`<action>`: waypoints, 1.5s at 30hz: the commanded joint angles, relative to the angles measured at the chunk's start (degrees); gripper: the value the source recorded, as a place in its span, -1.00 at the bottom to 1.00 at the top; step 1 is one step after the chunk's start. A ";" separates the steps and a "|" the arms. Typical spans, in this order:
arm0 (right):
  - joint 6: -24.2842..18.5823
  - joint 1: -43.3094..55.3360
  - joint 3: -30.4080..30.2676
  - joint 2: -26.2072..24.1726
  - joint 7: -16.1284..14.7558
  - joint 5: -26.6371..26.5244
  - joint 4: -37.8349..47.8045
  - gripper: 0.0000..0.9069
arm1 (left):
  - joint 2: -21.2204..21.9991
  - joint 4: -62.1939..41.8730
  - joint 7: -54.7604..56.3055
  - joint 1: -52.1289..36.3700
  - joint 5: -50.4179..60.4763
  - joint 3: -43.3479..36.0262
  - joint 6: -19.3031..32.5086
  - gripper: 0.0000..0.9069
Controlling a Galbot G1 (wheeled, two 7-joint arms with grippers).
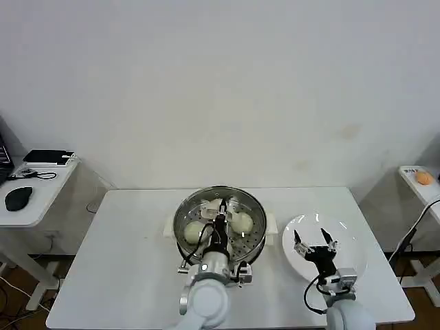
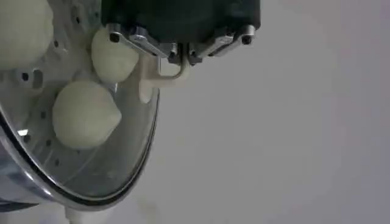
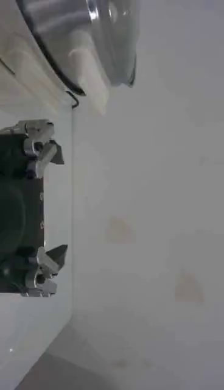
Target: Take steamed baozi put them in steamer then cover it.
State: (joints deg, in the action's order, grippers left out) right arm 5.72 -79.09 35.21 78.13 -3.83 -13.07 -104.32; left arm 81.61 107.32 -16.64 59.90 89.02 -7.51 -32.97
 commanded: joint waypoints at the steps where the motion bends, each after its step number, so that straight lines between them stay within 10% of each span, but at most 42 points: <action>1: -0.05 -0.05 0.06 -0.05 -0.02 -0.01 -0.08 1.00 | -0.08 0.23 -0.29 0.11 -0.55 -0.09 0.06 -0.73; 2: -0.04 -0.05 0.06 -0.05 -0.02 0.01 -0.08 1.00 | -0.20 0.39 -0.17 0.16 -0.88 -0.15 0.07 0.82; 3: -0.05 -0.06 0.06 -0.06 -0.02 0.02 -0.10 1.00 | -0.19 0.51 0.10 0.21 -1.00 -0.18 -0.01 1.00; 45: 1.60 -0.40 -1.75 -1.40 0.75 -2.13 -1.83 1.00 | -9.33 26.86 -4.62 13.57 -11.12 11.78 0.88 1.00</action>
State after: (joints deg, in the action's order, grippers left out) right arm 6.44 -79.52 34.29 77.31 -3.55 -13.06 -105.33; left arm 75.30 123.87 -20.04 69.18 81.80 -1.62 -31.88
